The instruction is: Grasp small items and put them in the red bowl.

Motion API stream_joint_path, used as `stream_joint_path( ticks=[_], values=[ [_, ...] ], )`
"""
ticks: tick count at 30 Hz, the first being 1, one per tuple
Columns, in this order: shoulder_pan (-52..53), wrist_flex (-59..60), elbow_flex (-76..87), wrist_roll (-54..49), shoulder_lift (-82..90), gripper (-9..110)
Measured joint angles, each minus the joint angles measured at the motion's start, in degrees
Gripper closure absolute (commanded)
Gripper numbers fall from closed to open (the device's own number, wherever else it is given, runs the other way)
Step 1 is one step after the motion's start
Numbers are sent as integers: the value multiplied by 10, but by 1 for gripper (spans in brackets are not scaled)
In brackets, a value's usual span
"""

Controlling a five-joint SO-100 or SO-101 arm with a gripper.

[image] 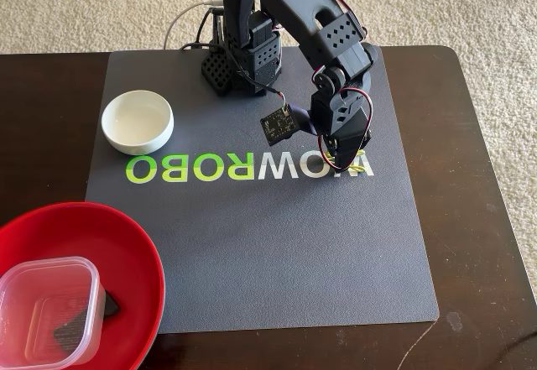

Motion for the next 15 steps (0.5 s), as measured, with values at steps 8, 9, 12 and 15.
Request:
stream_joint_path(
  ticks=[8, 9, 12, 15],
  values=[
    [0, 32, -52, 22, -51, 101],
    [0, 39, -62, 25, -62, 101],
    [4, 47, -83, 41, -82, 101],
    [25, 53, -108, 62, -91, 101]
  ],
)
